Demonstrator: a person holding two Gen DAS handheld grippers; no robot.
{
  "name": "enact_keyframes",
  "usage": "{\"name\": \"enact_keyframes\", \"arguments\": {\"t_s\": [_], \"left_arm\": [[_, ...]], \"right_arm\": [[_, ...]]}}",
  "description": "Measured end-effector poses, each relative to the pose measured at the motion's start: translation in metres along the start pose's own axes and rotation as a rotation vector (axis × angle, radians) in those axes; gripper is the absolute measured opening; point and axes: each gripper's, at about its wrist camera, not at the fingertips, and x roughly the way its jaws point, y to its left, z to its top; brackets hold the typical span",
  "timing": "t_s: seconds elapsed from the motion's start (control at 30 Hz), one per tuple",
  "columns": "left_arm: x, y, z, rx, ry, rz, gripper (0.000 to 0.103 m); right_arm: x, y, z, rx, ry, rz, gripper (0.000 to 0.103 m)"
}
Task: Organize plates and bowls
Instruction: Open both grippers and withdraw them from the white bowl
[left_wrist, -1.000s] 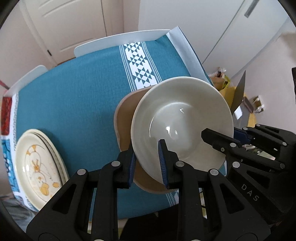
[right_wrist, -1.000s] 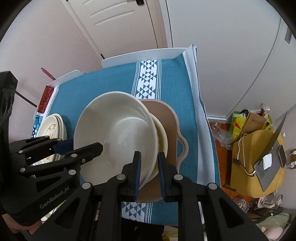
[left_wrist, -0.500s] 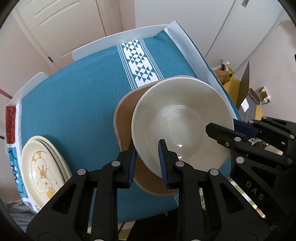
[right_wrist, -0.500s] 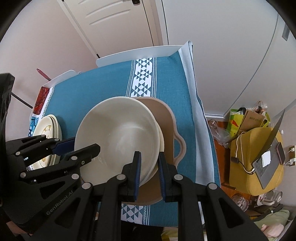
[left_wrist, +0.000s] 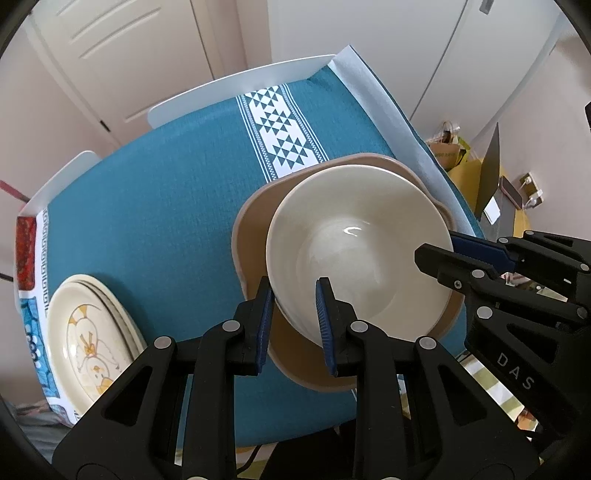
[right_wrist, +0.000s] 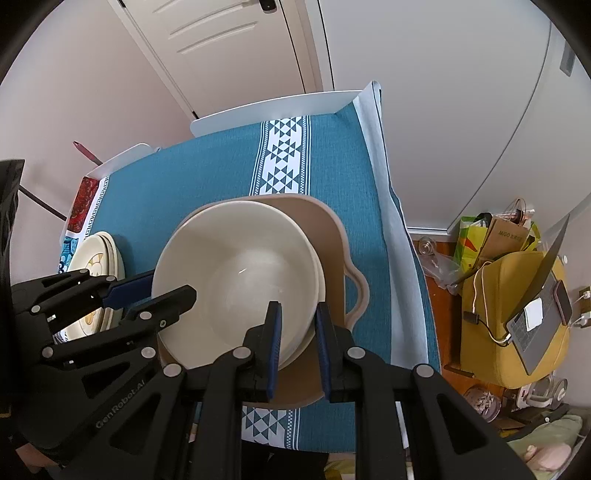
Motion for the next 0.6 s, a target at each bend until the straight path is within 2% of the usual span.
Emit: {"name": "enact_keyframes", "arguments": {"t_s": [0.17,0.27,0.33,0.37,0.4,0.43,0.47,0.5,0.53,0.57,0.6], "left_arm": [[-0.025,0.005,-0.001,-0.008,-0.048,-0.006,0.02],[-0.063,0.012,-0.001,-0.024,-0.155,0.003,0.021],[-0.087,0.017,-0.004,-0.031,-0.231,0.002,0.027],[-0.102,0.019,-0.006,-0.035,-0.278,0.003,0.047],[-0.111,0.021,-0.009,-0.037,-0.31,0.009,0.083],[-0.127,0.024,-0.013,-0.041,-0.369,0.033,0.099],[-0.138,0.026,-0.018,-0.042,-0.423,0.055,0.103],[-0.146,0.027,-0.022,-0.039,-0.463,0.071,0.103],[-0.152,0.029,-0.025,-0.029,-0.481,0.083,0.103],[-0.156,0.029,-0.026,-0.021,-0.475,0.097,0.103],[-0.157,0.031,-0.027,-0.019,-0.464,0.107,0.103]], "right_arm": [[-0.016,-0.002,0.001,0.024,-0.031,0.025,0.017],[-0.037,0.0,0.004,0.014,-0.072,0.05,0.017],[-0.055,0.001,0.006,0.014,-0.113,0.071,0.017],[-0.066,0.001,0.007,0.015,-0.14,0.077,0.017],[-0.073,0.002,0.006,0.014,-0.159,0.081,0.017],[-0.085,0.002,0.007,0.009,-0.187,0.085,0.019],[-0.093,0.002,0.007,0.004,-0.208,0.083,0.025],[-0.102,0.002,0.007,-0.002,-0.234,0.084,0.05],[-0.111,0.002,0.006,-0.007,-0.264,0.093,0.085],[-0.117,0.001,0.005,-0.011,-0.291,0.1,0.099],[-0.123,0.0,0.003,-0.016,-0.319,0.104,0.103]]}}
